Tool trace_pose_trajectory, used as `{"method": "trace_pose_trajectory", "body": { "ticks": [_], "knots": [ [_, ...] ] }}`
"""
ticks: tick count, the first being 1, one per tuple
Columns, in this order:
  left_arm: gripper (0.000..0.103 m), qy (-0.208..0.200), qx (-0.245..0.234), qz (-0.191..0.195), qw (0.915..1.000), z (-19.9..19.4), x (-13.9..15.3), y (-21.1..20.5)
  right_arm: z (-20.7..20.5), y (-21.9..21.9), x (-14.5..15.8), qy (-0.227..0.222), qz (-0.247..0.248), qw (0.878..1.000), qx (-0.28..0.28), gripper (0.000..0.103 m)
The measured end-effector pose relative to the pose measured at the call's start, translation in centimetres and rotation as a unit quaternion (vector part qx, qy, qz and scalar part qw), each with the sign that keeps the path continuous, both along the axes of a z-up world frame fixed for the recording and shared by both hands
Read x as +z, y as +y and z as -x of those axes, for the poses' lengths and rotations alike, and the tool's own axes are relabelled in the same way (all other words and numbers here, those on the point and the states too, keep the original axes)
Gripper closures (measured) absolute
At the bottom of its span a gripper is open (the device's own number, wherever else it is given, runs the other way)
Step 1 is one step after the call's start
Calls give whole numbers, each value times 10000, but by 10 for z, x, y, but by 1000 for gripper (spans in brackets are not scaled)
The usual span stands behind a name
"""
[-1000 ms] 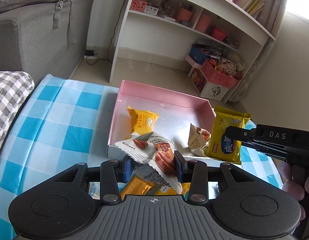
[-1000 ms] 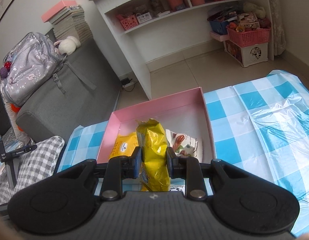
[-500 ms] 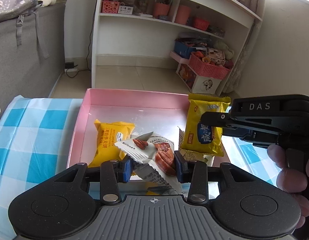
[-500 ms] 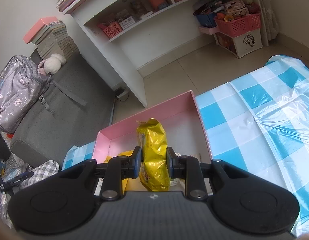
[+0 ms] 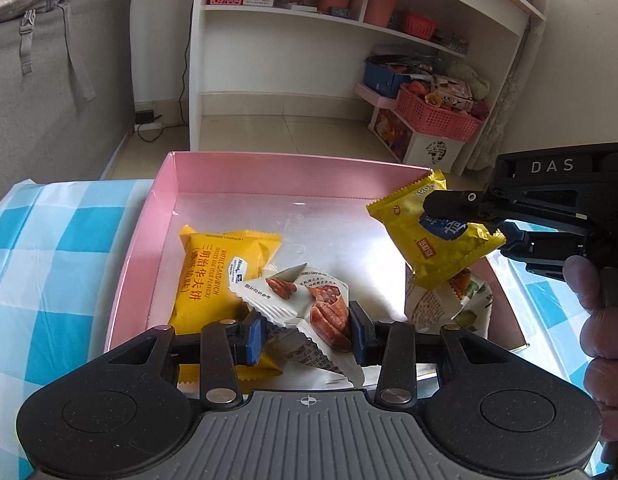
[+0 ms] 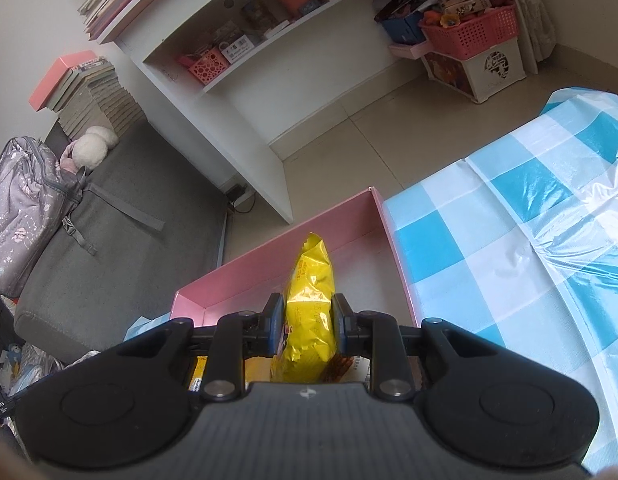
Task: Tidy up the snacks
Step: 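Carry both packets into the pink box and open both grippers, then withdraw both grippers from the box back to the snack pile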
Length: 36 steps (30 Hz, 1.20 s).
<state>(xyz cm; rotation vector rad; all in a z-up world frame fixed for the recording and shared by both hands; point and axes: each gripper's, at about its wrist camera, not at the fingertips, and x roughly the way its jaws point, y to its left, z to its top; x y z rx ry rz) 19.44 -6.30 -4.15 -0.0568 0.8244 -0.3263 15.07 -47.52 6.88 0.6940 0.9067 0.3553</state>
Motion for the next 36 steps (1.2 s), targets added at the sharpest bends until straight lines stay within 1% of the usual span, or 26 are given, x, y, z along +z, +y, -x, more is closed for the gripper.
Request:
{"method": "trace_pose_trajectory", "body": {
  "ticks": [4, 7, 9, 11, 13, 14, 15, 16, 18, 21, 24, 28, 30, 32, 36],
  "knots": [
    [64, -85, 29, 51, 9999, -4, -1, -1, -3, -3, -5, 116, -222, 9997, -76, 80],
    [64, -166, 15, 31, 9999, -5, -2, -1, -3, -4, -5, 128, -219, 9996, -86, 79],
    [63, -202, 28, 65, 9998, -5, -2, -1, -3, -4, -4, 140, -176, 9997, -95, 76],
    [59, -214, -19, 110, 9997, -5, -1, -1, -4, -5, -4, 157, -104, 9997, -125, 74],
    [48, -268, -51, 102, 9996, -4, 1, -1, -4, -8, -4, 165, -157, 9997, -120, 66],
    [45, -312, -50, 87, 9995, -3, 3, -2, -4, -9, -3, 173, -176, 9996, -124, 60],
    [39, -348, -53, 89, 9993, -2, 4, -3, -3, -9, -3, 175, -171, 9996, -129, 53],
    [33, -367, -58, 103, 9993, 0, 6, -3, -3, -10, -2, 158, -150, 9997, -127, 50],
    [27, -365, -77, 136, 9992, 3, 9, -2, -2, -11, 2, 116, -108, 9998, -109, 44],
    [20, -366, -83, 73, 9993, 9, 14, -2, 1, -15, 6, 91, -41, 9999, -73, 37],
    [17, -367, -148, -17, 9992, 19, 20, -2, 6, -17, 12, 99, 65, 9999, -4, 33],
    [9, -417, -210, -160, 9988, 34, 31, -1, 16, -16, 22, 33, 326, 9993, 152, 26],
    [9, -430, -224, -255, 9985, 42, 36, 0, 22, -17, 28, -17, 462, 9987, 204, 21],
    [8, -372, -216, -312, 9986, 49, 40, 4, 28, -18, 33, -34, 546, 9982, 254, 18],
    [5, -290, -219, -456, 9983, 64, 49, 12, 40, -19, 44, -51, 724, 9967, 377, 14]
  ]
}}
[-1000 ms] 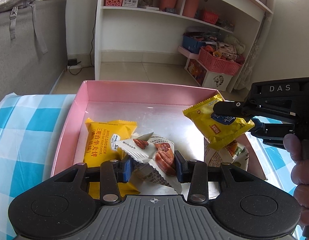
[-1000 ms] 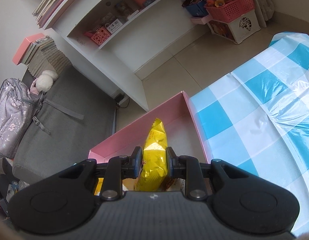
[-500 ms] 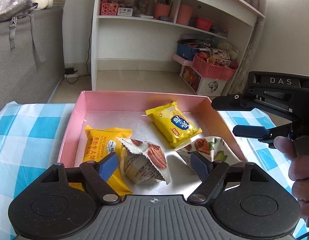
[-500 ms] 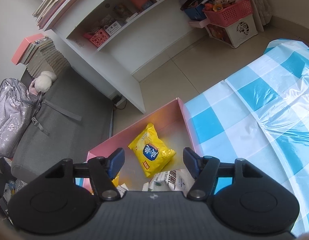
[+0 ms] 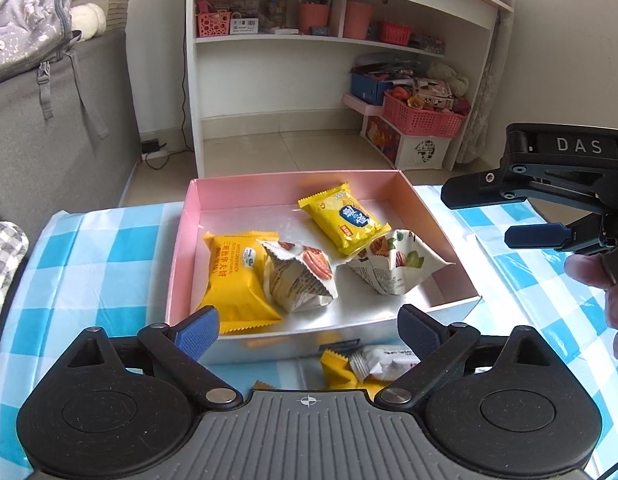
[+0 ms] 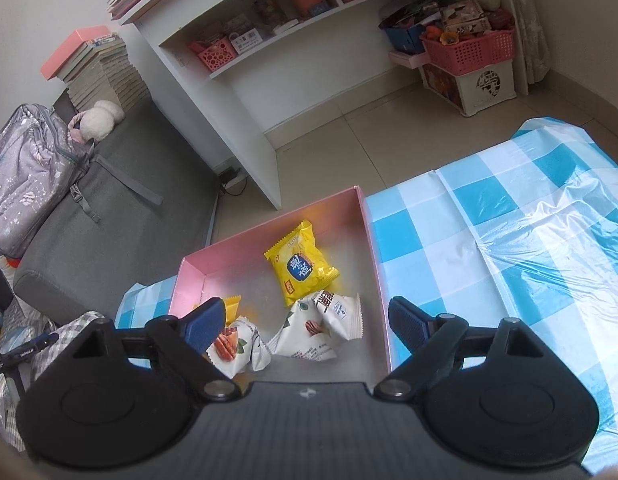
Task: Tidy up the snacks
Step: 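Withdraw both grippers from the box back to the snack pile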
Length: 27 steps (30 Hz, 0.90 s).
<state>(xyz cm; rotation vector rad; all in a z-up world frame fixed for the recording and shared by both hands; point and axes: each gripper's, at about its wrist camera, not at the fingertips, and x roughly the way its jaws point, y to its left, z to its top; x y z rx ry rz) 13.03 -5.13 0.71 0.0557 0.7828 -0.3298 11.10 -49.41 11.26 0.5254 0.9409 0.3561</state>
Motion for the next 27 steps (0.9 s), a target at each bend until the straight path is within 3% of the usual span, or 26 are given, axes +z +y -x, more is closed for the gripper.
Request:
{"method": "trace_pose_trajectory", "body": {
  "ticks": [9, 17, 22, 27],
  "knots": [
    [4, 288, 166, -250, 9991, 33, 10, 27, 35, 4, 15, -57, 295, 9991, 309, 7],
    [4, 649, 276, -377, 9968, 60, -7, 53, 65, 12, 7, -46, 489, 9965, 675, 5],
    [4, 586, -83, -553, 9967, 80, -10, 58, 81, 15, 7, -292, 921, 9902, 1009, 5],
    [4, 618, -525, -581, 9950, 100, -13, 59, 89, 8, -3, -157, 926, 9885, 1187, 4]
  ]
}}
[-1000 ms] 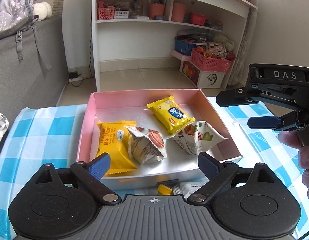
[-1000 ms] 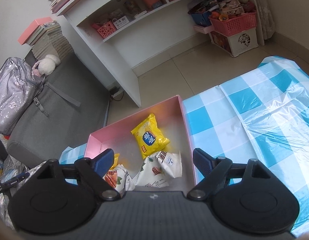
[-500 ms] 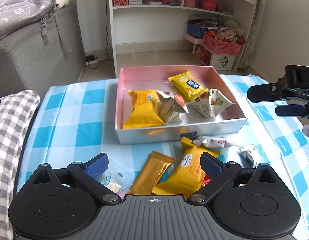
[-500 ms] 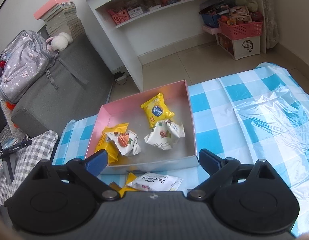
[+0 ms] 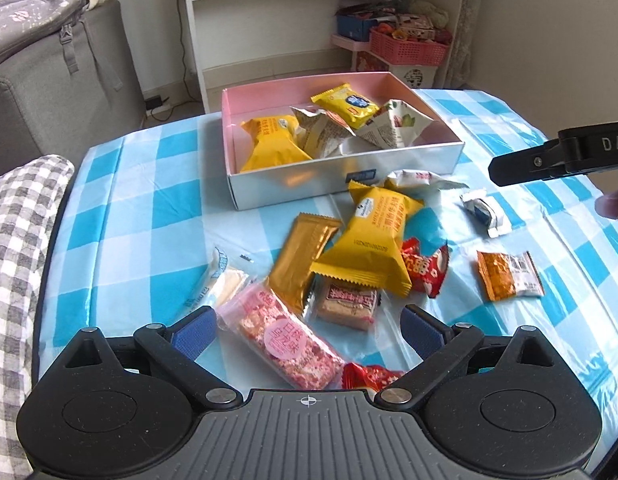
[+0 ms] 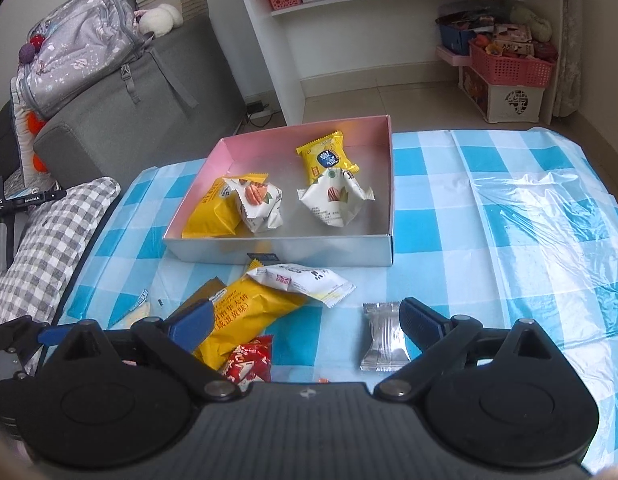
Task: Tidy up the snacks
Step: 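Withdraw both grippers from the box back to the snack pile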
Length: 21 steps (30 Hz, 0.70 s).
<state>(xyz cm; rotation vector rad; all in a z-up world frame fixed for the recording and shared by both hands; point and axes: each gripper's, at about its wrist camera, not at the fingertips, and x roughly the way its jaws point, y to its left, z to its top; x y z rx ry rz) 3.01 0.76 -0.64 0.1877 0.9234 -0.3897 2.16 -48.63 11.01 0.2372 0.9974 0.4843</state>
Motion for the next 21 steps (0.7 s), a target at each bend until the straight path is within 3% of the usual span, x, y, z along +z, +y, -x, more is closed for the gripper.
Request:
{"method": "trace_pose_trajectory", "body": {
  "ticks": [8, 21],
  "knots": [
    [4, 170, -490, 65, 9986, 29, -10, 2, 15, -20, -18, 88, 241, 9996, 148, 4],
    [9, 453, -721, -45, 9964, 55, -43, -13, 39, -10, -48, 191, 732, 9941, 778, 5]
  ]
}}
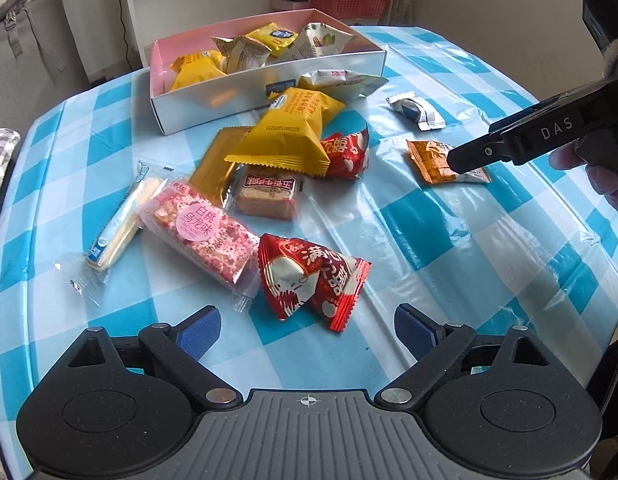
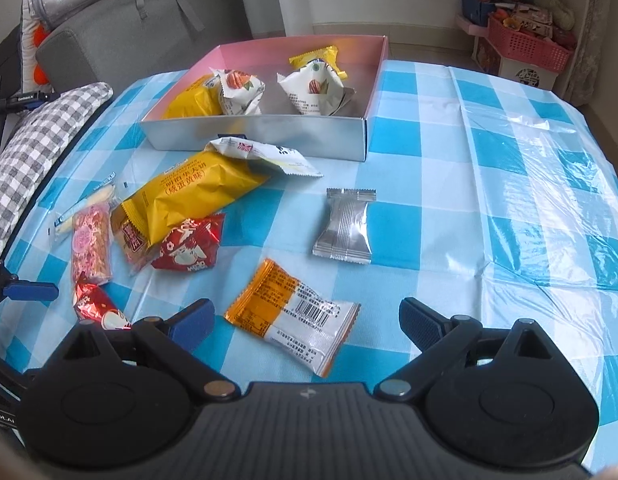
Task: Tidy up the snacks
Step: 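Withdraw both grippers from the box back to the snack pile, then grasp the red-and-white candy packet with the left gripper while the right grasps the orange-and-white packet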
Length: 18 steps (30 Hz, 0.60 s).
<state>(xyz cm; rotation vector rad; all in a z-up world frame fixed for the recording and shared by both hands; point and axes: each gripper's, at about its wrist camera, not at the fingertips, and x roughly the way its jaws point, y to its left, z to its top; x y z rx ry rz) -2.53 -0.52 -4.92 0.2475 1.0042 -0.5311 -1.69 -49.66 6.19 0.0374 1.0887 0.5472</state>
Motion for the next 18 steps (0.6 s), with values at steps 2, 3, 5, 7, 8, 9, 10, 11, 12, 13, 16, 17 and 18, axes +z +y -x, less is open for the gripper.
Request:
{"method": "trace_pose_trajectory", "body": {
  "ticks": [2, 3, 5, 7, 8, 9, 10, 11, 12, 13, 16, 17, 18],
  "knots": [
    [10, 21, -12, 47, 10000, 0, -2, -3, 1, 3, -3, 28, 42, 10000, 51, 5],
    [10, 23, -7, 80, 10000, 0, -2, -4, 2, 4, -3, 45, 52, 10000, 67, 5],
    [11, 17, 7, 165, 9999, -1, -2, -6, 2, 6, -5, 105, 54, 9999, 75, 5],
    [11, 8, 23, 242, 9997, -2, -1, -10, 1, 9, -6, 191, 28, 9998, 58, 5],
    [11, 2, 43, 279, 9996, -3, -1, -11, 0, 10, -6, 229, 6, 9997, 58, 5],
    [11, -6, 77, 323, 9994, -4, 0, -12, 0, 11, -7, 270, -19, 9996, 57, 5],
    [13, -11, 103, 362, 9993, -5, 0, -13, -1, 12, -7, 307, -37, 9995, 48, 5],
    [13, -23, 137, 415, 9990, -5, 1, -13, -1, 14, -7, 334, -43, 9994, 40, 5],
    [14, -38, 181, 466, 9987, -7, 1, -14, -1, 15, -8, 364, -46, 9993, 32, 5],
    [15, -51, 203, 498, 9985, -7, 1, -14, -2, 17, -9, 402, -47, 9992, 14, 5],
    [18, -163, 260, 585, 9978, -10, 1, -17, -5, 21, -12, 494, -37, 9987, -125, 5],
    [18, -190, 299, 597, 9976, -11, 1, -18, -6, 22, -12, 522, -32, 9984, -204, 4],
    [19, -209, 362, 617, 9972, -13, 1, -19, -7, 24, -12, 538, -34, 9982, -259, 2]
  ]
}}
